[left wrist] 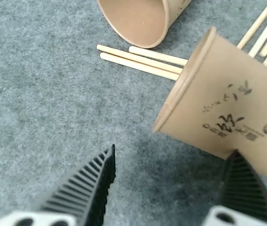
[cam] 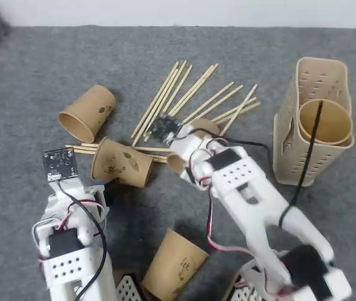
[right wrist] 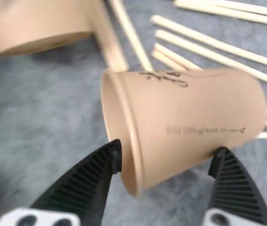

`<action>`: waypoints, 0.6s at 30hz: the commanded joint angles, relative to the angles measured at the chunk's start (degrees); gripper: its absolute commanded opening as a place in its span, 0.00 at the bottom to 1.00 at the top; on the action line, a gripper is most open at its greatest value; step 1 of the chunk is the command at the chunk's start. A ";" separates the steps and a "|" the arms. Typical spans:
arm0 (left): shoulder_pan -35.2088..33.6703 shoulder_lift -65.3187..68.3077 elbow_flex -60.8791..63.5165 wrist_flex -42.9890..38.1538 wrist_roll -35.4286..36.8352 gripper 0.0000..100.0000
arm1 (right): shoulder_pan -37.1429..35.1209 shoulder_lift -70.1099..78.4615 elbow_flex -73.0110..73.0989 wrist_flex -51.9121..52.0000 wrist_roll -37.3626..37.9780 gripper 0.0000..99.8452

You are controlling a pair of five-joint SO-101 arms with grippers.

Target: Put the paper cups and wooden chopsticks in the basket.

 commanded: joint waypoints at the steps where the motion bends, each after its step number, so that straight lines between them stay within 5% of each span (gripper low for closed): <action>1: 0.26 -0.62 -0.22 -1.14 0.18 0.35 | 5.05 1.63 -3.34 -3.47 1.05 0.27; 5: 0.26 -0.62 -0.22 -1.14 0.18 0.35 | 8.13 -0.48 -10.37 2.95 1.05 0.01; 14: 0.35 -0.62 -0.31 -1.14 0.18 0.35 | 8.84 -16.48 -28.84 24.31 0.79 0.01; 18: 0.35 -0.62 -0.31 -1.14 0.18 0.35 | 14.90 -19.91 -39.91 32.31 0.70 0.01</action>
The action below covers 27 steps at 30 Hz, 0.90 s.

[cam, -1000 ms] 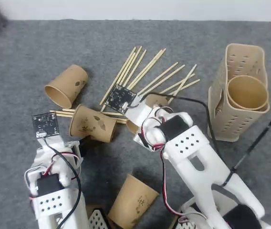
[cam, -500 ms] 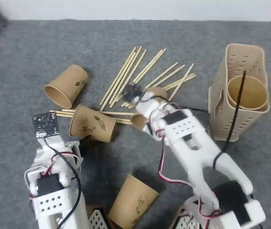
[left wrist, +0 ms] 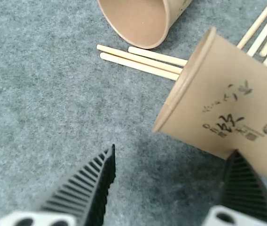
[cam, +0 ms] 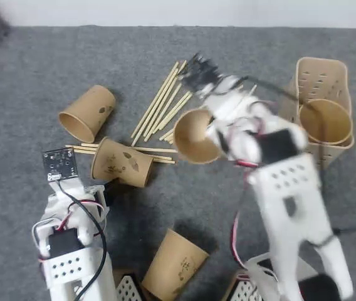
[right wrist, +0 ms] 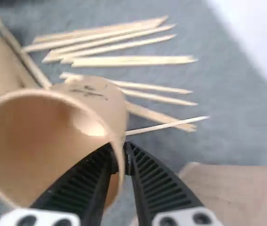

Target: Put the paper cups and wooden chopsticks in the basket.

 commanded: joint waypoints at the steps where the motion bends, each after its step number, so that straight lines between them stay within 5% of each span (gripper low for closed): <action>1: 0.35 -0.62 -0.31 -1.14 0.18 0.35 | 6.99 -4.00 -12.31 6.46 0.09 0.01; 13: 0.35 -0.62 -0.22 -1.14 0.18 0.35 | 33.19 -4.00 -27.52 21.76 -7.82 0.01; 27: 0.35 -0.62 -0.22 -1.14 0.18 0.35 | 43.74 -1.10 -28.92 19.47 -8.09 0.01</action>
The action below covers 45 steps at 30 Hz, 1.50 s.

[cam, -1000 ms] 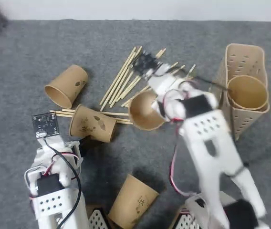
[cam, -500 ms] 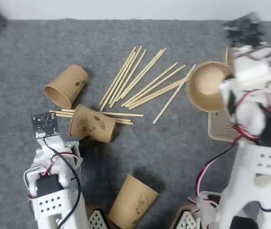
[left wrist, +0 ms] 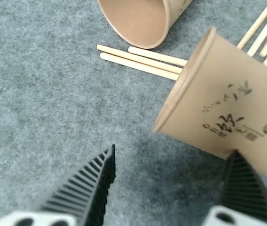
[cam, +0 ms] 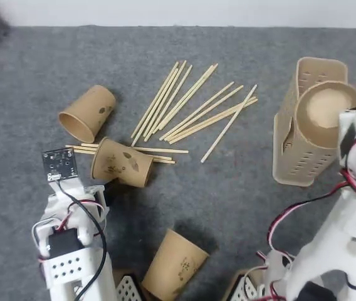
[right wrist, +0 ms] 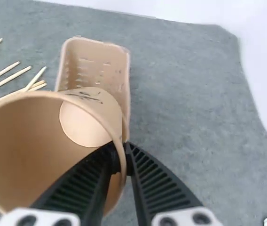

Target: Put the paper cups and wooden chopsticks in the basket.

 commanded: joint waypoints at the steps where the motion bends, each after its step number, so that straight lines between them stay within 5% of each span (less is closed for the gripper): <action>1: 0.35 -0.62 -0.22 -1.14 0.18 0.35 | 1.63 2.15 -1.14 -1.36 -0.26 0.01; 12: 0.35 -0.62 -0.22 -1.05 0.18 0.35 | -1.80 9.45 -1.49 1.80 -0.62 0.01; 15: 0.35 -0.62 -0.22 -1.05 0.18 0.35 | -2.07 9.45 -1.49 -1.01 -1.93 0.11; 19: 0.35 -0.62 -0.22 -1.05 0.18 0.35 | -0.40 9.45 -1.49 -6.20 -13.63 0.32; 28: 0.35 -0.62 -0.22 -1.05 0.18 0.35 | -1.36 7.60 -1.49 -5.05 -13.19 0.31; 34: 0.35 -0.62 -0.22 -1.05 0.18 0.35 | -24.22 -1.01 -1.14 9.71 -6.15 0.31; 38: 0.35 -0.62 -0.66 -1.14 0.26 0.35 | -37.49 -6.81 4.13 9.54 -4.40 0.27; 45: 1.85 -0.18 -19.30 5.36 0.09 0.35 | -40.84 -8.40 23.12 2.86 -2.73 0.04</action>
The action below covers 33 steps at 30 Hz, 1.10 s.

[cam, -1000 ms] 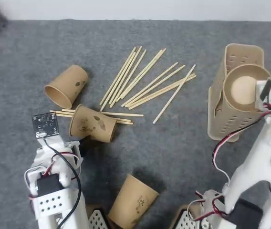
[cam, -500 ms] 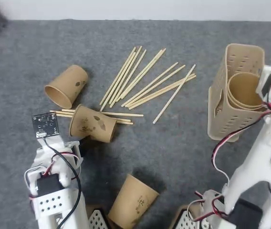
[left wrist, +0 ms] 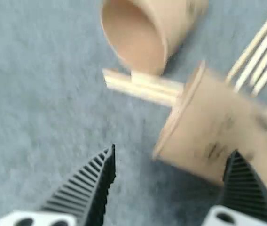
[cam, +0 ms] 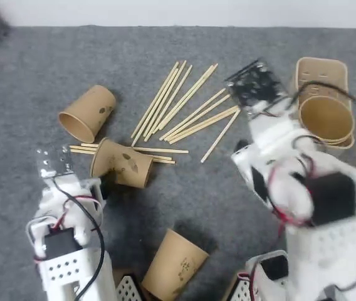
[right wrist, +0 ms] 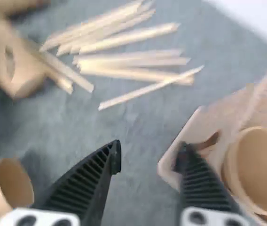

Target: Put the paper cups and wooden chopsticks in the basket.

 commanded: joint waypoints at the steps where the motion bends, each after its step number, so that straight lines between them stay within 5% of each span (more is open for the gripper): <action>1: 3.87 -0.09 -17.54 8.35 -0.70 0.35 | 0.04 -1.36 8.70 -4.53 0.97 0.00; 6: 18.46 0.00 -31.96 23.21 -9.05 0.35 | -0.31 -1.36 20.57 -8.84 0.62 0.00; 11: 25.93 5.63 -41.63 33.14 -17.23 0.35 | -8.75 -1.27 28.92 -9.45 4.57 0.01; 15: 26.11 13.19 -47.16 38.42 -26.37 0.35 | -17.54 -0.84 32.53 -6.11 6.51 0.19; 20: 13.63 16.62 -47.69 34.64 -38.15 0.35 | -26.59 -1.19 32.53 -4.70 3.34 0.26; 25: -6.86 16.53 -38.64 15.82 -49.41 0.35 | -41.45 -0.75 32.70 -3.47 2.46 0.22; 33: -21.01 16.53 -11.65 -7.56 -52.13 0.35 | -46.99 -0.40 32.97 -3.47 -0.88 0.22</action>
